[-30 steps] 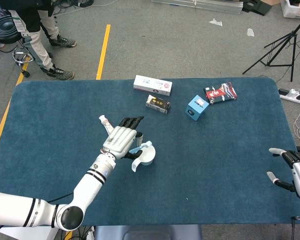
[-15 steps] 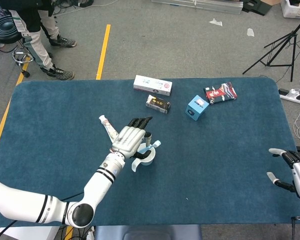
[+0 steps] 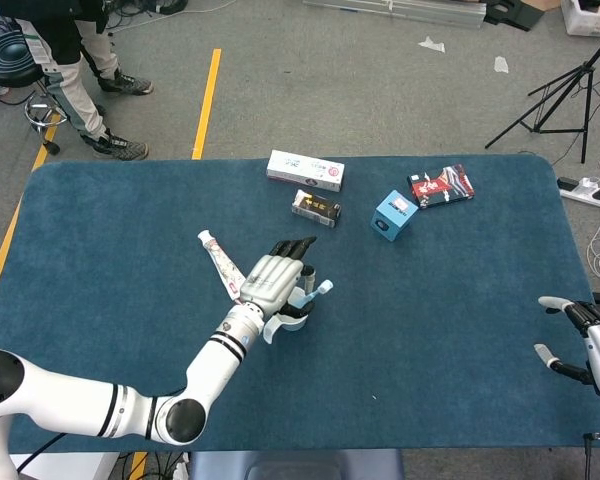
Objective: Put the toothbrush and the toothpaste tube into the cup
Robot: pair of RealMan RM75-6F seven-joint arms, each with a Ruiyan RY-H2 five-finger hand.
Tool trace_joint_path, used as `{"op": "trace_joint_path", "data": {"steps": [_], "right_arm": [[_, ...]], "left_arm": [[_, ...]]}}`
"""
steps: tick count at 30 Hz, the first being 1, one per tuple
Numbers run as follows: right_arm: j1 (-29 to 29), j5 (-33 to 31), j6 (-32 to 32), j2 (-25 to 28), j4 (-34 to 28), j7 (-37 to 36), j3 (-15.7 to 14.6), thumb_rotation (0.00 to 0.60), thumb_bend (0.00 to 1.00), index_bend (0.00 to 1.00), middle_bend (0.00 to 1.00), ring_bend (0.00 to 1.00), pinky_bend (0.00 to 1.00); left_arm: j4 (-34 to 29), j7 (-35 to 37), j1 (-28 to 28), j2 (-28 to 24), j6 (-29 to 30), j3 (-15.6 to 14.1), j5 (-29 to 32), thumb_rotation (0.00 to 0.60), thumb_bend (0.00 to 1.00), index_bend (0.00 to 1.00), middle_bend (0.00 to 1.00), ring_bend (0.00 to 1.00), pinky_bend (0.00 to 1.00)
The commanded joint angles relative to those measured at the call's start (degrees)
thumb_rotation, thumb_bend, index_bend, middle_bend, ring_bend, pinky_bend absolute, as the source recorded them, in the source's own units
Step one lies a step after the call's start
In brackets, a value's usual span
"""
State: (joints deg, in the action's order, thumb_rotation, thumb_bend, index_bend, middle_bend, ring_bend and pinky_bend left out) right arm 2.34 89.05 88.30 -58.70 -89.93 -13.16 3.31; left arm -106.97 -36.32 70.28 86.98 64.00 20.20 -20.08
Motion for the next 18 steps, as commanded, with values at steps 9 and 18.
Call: {"op": "trace_joint_path", "data": {"steps": [9, 18], "right_arm": [[-0.08, 0.18, 0.2, 0.04, 0.03, -0.25, -0.07, 0.6, 0.16, 0.33, 0.42, 0.34, 0.47], [0.03, 0.07, -0.08, -0.06, -0.01, 0.29, -0.08, 0.6, 0.16, 0.33, 0.42, 0.34, 0.47]], "left_arm": [[4.22, 4.76, -2.11, 2.02, -3.77, -2.35, -1.71, 0.6, 0.32, 0.56, 0.0, 0.0, 0.0], [5.67, 8.85, -4.64, 0.71, -7.55, -4.08, -5.63, 0.6, 0.32, 0.26, 0.0, 0.0, 0.0]]}}
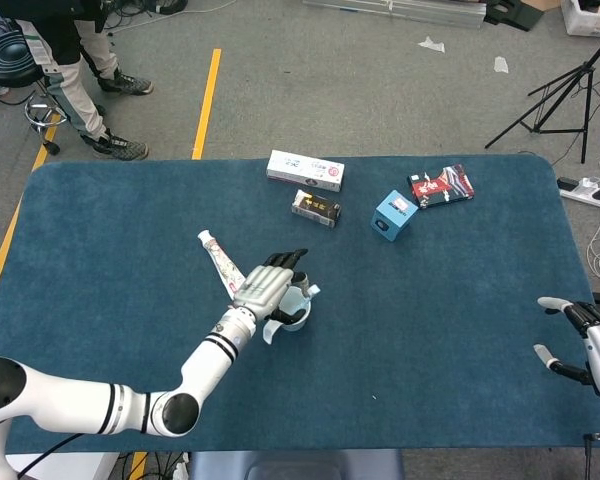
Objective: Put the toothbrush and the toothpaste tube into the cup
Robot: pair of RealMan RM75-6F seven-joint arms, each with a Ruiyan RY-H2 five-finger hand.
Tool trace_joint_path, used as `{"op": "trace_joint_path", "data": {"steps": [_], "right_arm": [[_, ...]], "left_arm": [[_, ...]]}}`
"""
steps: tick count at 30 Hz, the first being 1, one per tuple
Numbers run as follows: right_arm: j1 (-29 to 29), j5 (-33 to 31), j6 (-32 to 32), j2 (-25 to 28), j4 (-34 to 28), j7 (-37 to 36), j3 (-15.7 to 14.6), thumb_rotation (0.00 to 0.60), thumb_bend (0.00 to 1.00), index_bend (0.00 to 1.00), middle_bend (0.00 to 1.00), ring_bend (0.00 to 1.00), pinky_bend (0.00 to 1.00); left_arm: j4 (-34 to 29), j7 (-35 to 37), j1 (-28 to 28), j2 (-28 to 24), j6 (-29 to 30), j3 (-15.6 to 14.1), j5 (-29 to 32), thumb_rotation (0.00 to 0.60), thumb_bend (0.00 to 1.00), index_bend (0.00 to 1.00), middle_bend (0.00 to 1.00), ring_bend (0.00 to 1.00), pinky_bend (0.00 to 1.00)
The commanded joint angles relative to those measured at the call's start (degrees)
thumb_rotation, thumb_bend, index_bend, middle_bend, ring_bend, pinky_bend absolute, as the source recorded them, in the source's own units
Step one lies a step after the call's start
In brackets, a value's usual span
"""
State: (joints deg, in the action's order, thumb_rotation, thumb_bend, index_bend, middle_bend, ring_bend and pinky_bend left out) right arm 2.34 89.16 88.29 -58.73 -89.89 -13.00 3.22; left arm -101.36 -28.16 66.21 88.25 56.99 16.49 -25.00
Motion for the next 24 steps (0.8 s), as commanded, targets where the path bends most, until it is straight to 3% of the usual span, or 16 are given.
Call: {"op": "trace_joint_path", "data": {"steps": [1, 6, 11, 15, 17, 21, 24], "right_arm": [[0.06, -0.06, -0.12, -0.06, -0.04, 0.32, 0.0, 0.6, 0.16, 0.33, 0.42, 0.34, 0.47], [0.17, 0.01, -0.37, -0.26, -0.15, 1.15, -0.1, 0.6, 0.16, 0.33, 0.42, 0.34, 0.47], [0.34, -0.14, -0.75, -0.52, -0.19, 2.02, -0.13, 0.6, 0.16, 0.33, 0.42, 0.34, 0.47], [0.46, -0.19, -1.02, -0.73, -0.38, 2.92, -0.17, 0.6, 0.16, 0.33, 0.42, 0.34, 0.47], [0.5, -0.23, -1.1, -0.84, -0.49, 3.35, -0.18, 0.6, 0.16, 0.33, 0.42, 0.34, 0.47], [0.54, -0.4, -1.19, -0.93, -0.64, 3.77, -0.14, 0.6, 0.16, 0.33, 0.42, 0.34, 0.47], [0.55, -0.62, -1.25, -0.87, -0.67, 3.64, -0.05, 0.6, 0.16, 0.33, 0.42, 0.34, 0.47]], "left_arm": [[-0.17, 1.01, -0.82, -0.94, -0.72, -0.48, -1.03, 0.6, 0.32, 0.21, 0.0, 0.0, 0.0], [-2.37, 1.84, -1.91, -3.03, -0.34, -0.78, -2.36, 0.6, 0.27, 0.02, 0.0, 0.0, 0.0], [-7.45, 1.75, -3.62, -7.26, 1.82, -1.26, -3.85, 0.6, 0.26, 0.0, 0.0, 0.0, 0.0], [-11.55, -1.02, -4.24, -11.85, 3.78, -2.5, -3.53, 0.6, 0.26, 0.07, 0.0, 0.0, 0.0], [-12.94, -2.45, -4.37, -14.0, 4.6, -3.07, -2.54, 0.6, 0.34, 0.11, 0.0, 0.0, 0.0], [-13.08, -6.41, -3.66, -17.23, 4.96, -4.83, 0.28, 0.6, 0.64, 0.13, 0.0, 0.0, 0.0], [-11.24, -11.08, -2.33, -18.27, 5.65, -6.84, 2.56, 0.6, 0.73, 0.13, 0.01, 0.04, 0.14]]}}
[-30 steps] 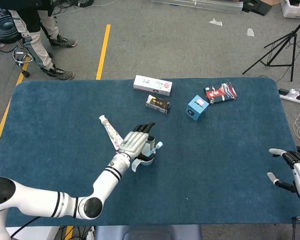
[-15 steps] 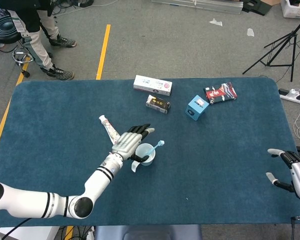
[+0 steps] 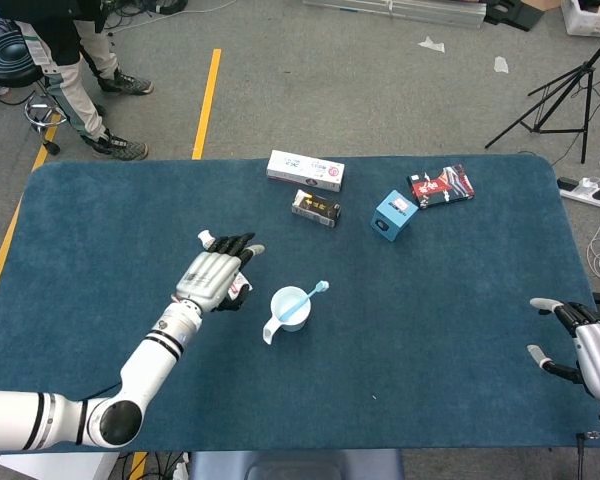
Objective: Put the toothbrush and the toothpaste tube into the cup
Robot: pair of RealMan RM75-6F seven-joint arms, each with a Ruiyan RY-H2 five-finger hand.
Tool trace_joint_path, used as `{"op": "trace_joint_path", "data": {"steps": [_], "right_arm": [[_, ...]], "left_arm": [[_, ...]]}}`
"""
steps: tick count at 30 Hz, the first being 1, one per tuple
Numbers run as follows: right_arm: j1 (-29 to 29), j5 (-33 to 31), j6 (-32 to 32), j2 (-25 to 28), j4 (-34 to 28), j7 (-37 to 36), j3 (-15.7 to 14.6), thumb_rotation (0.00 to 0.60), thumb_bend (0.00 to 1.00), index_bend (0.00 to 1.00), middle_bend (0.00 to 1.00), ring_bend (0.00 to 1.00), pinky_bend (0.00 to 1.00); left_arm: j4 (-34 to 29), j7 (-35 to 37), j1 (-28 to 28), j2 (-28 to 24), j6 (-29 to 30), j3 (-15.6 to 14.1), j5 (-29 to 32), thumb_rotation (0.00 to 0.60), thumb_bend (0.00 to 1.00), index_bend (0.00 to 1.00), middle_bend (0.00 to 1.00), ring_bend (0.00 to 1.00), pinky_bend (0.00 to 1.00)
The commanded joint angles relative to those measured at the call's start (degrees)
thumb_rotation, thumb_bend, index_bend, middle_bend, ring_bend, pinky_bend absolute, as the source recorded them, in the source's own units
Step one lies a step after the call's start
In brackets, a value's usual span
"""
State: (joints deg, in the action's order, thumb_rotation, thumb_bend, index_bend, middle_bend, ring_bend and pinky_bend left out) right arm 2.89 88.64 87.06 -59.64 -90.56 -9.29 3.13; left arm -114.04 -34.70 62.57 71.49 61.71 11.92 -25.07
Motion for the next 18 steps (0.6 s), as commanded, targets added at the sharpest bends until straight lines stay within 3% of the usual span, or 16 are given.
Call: {"op": "trace_joint_path", "data": {"steps": [1, 5, 8, 14, 18], "right_arm": [[0.01, -0.19, -0.05, 0.06, 0.0, -0.15, 0.09, 0.6, 0.16, 0.33, 0.42, 0.34, 0.47], [-0.03, -0.29, 0.04, 0.23, 0.06, -0.79, 0.17, 0.6, 0.16, 0.33, 0.42, 0.34, 0.47], [-0.08, -0.02, 0.19, 0.36, 0.12, -1.28, 0.08, 0.6, 0.16, 0.33, 0.42, 0.34, 0.47], [0.14, 0.05, -0.36, 0.46, 0.28, -1.36, -0.08, 0.6, 0.16, 0.33, 0.42, 0.34, 0.47], [0.25, -0.11, -0.6, 0.48, 0.31, -1.54, -0.04, 0.6, 0.16, 0.33, 0.42, 0.34, 0.47]], "left_arm": [[2.32, -6.14, 1.76, -1.47, 1.3, -2.97, 3.09, 0.6, 0.76, 0.13, 0.05, 0.1, 0.24], [7.89, -11.13, 3.2, -0.43, 0.6, -5.58, 4.57, 0.6, 0.8, 0.14, 0.43, 0.52, 0.59], [12.95, -12.78, 3.83, 0.22, -3.2, -7.14, 6.72, 0.6, 0.81, 0.15, 0.67, 0.71, 0.74], [22.35, -12.12, 3.5, 2.58, -8.93, -8.8, 7.34, 0.6, 1.0, 0.18, 0.92, 0.84, 0.84], [26.96, -10.36, 2.68, 4.29, -13.31, -9.95, 4.44, 0.6, 1.0, 0.18, 0.97, 0.87, 0.85]]}}
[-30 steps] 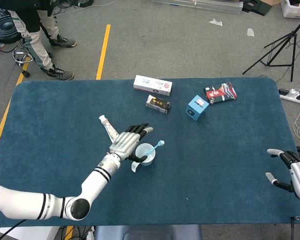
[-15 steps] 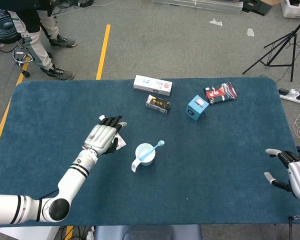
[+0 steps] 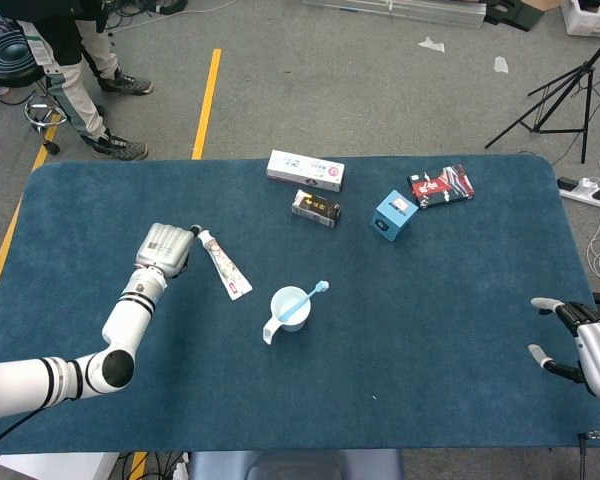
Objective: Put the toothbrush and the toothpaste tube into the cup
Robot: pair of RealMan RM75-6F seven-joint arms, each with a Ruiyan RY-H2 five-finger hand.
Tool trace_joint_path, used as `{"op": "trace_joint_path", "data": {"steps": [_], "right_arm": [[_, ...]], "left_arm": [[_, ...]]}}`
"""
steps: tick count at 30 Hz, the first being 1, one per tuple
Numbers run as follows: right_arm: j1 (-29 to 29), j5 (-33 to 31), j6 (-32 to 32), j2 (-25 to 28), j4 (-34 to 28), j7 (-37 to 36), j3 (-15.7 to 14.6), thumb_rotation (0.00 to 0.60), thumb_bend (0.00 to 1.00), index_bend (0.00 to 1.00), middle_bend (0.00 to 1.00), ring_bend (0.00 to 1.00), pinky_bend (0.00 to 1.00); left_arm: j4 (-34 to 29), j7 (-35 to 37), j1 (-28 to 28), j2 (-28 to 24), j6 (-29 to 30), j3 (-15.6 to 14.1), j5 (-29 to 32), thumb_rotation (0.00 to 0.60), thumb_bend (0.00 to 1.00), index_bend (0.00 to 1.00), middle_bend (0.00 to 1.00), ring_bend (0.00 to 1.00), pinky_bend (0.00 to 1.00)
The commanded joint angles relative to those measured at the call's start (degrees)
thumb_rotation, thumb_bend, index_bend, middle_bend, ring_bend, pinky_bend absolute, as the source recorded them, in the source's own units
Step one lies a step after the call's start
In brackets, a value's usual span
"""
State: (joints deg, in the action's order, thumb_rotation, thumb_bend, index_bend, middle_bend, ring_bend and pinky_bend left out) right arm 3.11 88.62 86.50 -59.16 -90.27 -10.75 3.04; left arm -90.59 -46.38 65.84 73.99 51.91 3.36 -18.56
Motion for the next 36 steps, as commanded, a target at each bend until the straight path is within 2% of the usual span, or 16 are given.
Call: {"op": "trace_joint_path", "data": {"steps": [1, 5, 11, 22, 29, 36], "right_arm": [[0.06, -0.19, -0.1, 0.0, 0.06, -0.16, 0.09, 0.6, 0.16, 0.33, 0.42, 0.34, 0.47], [0.23, -0.76, -0.6, 0.04, 0.13, -0.24, 0.25, 0.6, 0.16, 0.33, 0.42, 0.34, 0.47], [0.37, -0.86, -0.95, -0.03, 0.15, -0.03, 0.2, 0.6, 0.16, 0.33, 0.42, 0.34, 0.47], [0.48, -1.68, -1.56, -0.03, 0.4, -0.28, 0.35, 0.6, 0.16, 0.33, 0.42, 0.34, 0.47], [0.41, -2.09, -1.56, -0.14, 0.32, 0.01, 0.48, 0.6, 0.16, 0.33, 0.42, 0.34, 0.47], [0.23, -2.06, -1.23, 0.04, 0.4, -0.79, 0.53, 0.6, 0.16, 0.33, 0.42, 0.34, 0.47]], "left_arm": [[4.38, 1.9, -0.86, 2.26, -4.38, -1.62, -3.33, 0.6, 1.0, 0.18, 0.97, 0.87, 0.86], [8.59, 4.6, -1.55, 4.72, -7.95, -2.08, -7.76, 0.6, 1.0, 0.18, 0.99, 0.89, 0.86], [13.5, 7.85, -1.09, 8.11, -12.56, -1.62, -9.57, 0.6, 1.0, 0.2, 1.0, 0.9, 0.86], [18.13, 12.3, 0.24, 10.66, -15.34, -0.08, -13.89, 0.6, 1.0, 0.2, 1.0, 0.9, 0.86], [20.66, 12.95, 1.57, 11.72, -17.81, -0.98, -13.7, 0.6, 1.0, 0.2, 1.0, 0.9, 0.86], [23.71, 12.93, 2.93, 12.91, -19.33, -2.4, -10.84, 0.6, 1.0, 0.2, 1.0, 0.9, 0.86]]}}
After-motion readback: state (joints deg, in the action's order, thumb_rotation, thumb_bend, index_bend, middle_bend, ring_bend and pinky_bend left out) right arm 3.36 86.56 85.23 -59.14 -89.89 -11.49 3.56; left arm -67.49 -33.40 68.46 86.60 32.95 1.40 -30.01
